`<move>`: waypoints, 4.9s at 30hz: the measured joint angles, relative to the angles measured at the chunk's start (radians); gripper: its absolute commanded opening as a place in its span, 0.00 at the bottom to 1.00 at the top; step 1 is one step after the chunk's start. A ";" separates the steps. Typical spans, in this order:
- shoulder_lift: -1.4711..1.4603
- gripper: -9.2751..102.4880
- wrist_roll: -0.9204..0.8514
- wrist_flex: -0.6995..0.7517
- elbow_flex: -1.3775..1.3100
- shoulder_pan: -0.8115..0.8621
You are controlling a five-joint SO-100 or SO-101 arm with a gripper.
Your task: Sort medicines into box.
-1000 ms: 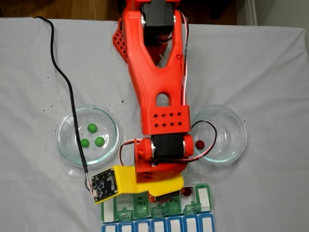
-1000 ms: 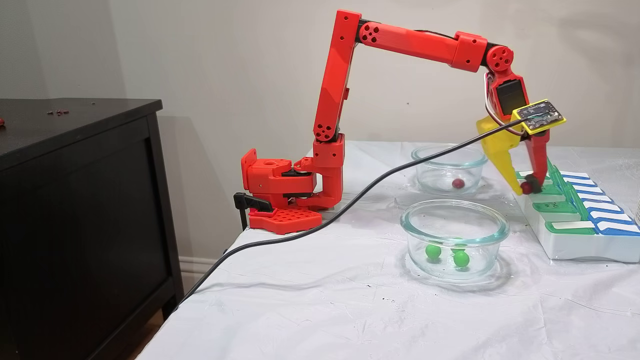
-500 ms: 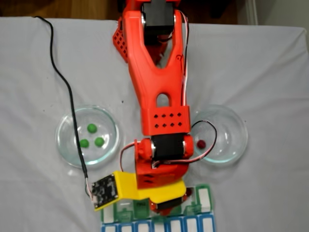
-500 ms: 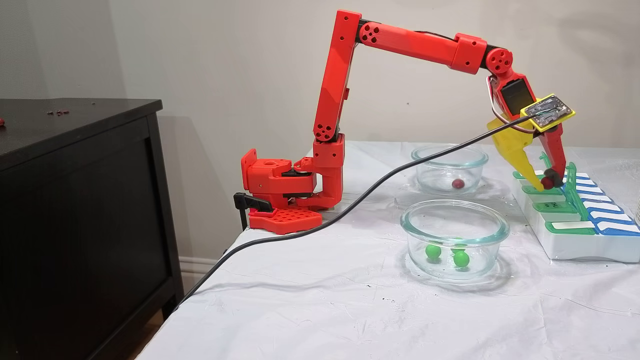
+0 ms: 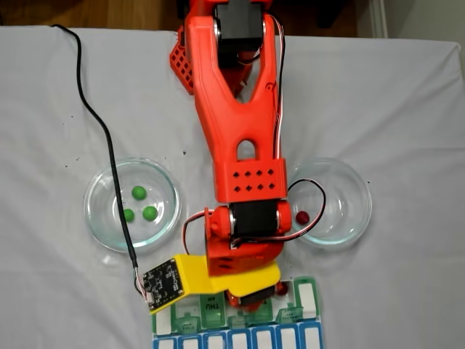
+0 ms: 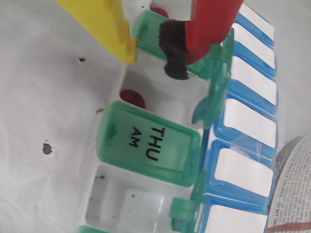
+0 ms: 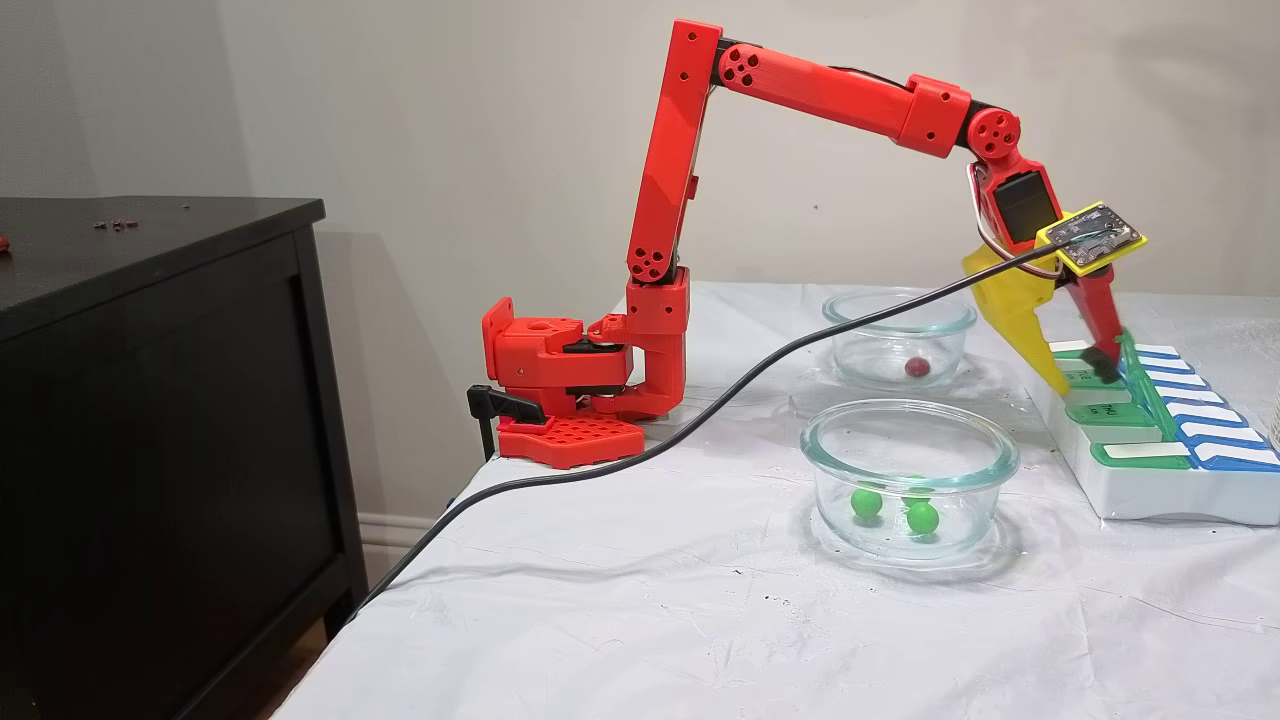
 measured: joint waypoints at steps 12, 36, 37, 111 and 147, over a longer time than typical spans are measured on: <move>0.299 0.08 -0.091 0.293 0.071 -0.187; 0.382 0.22 0.002 0.147 0.408 -0.426; 0.382 0.22 -0.003 0.137 0.417 -0.426; 0.268 0.23 -0.451 -0.112 0.511 -0.298; 0.152 0.08 -0.552 -0.189 0.500 -0.313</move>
